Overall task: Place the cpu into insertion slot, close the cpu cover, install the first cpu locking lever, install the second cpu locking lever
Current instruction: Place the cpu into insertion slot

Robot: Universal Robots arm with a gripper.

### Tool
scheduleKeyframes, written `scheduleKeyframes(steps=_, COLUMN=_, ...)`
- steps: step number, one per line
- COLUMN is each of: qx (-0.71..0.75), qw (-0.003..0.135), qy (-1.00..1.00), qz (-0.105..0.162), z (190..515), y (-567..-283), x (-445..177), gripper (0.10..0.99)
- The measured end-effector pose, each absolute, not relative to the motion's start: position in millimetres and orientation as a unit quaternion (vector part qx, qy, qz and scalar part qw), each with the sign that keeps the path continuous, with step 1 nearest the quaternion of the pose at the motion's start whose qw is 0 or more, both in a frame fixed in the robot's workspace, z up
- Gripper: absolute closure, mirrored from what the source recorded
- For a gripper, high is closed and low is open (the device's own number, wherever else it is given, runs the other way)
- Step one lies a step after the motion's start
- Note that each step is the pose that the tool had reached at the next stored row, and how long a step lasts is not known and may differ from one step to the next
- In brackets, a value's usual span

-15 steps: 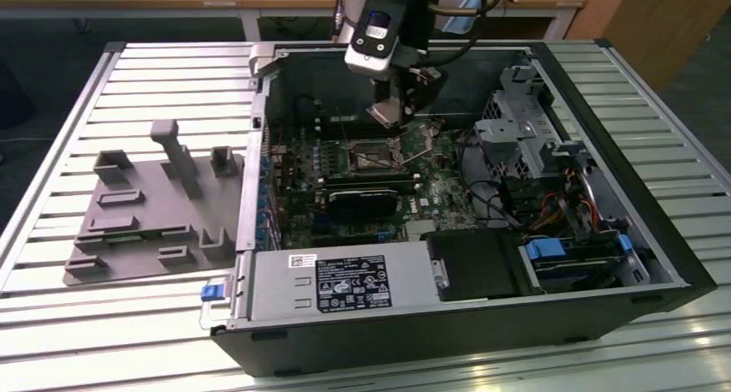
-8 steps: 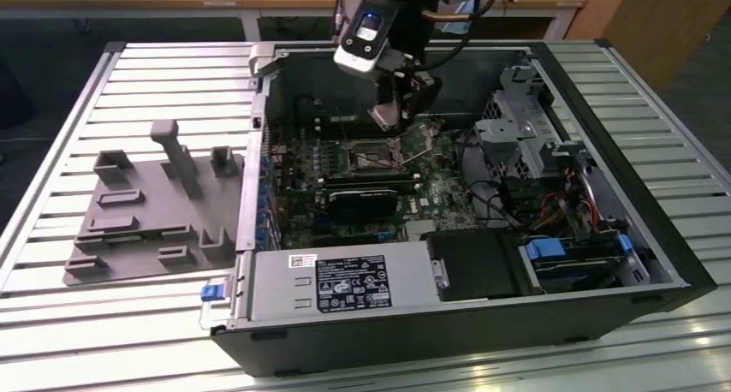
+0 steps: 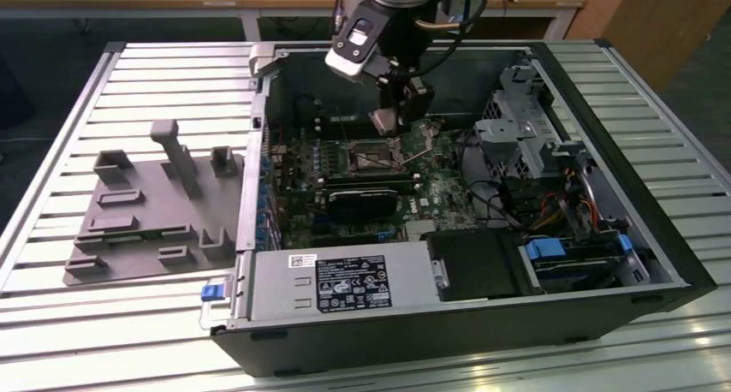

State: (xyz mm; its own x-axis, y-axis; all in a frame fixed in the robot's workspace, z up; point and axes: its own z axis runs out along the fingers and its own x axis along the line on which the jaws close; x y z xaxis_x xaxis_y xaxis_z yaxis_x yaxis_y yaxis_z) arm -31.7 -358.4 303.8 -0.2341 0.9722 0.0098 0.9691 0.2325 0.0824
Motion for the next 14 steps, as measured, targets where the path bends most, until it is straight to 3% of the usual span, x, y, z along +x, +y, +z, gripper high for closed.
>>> scheduleKeyframes(steps=14, qx=0.677, qw=0.024, qy=0.735, qz=0.034, z=284.7, y=-352.9, x=-34.9, gripper=0.549)
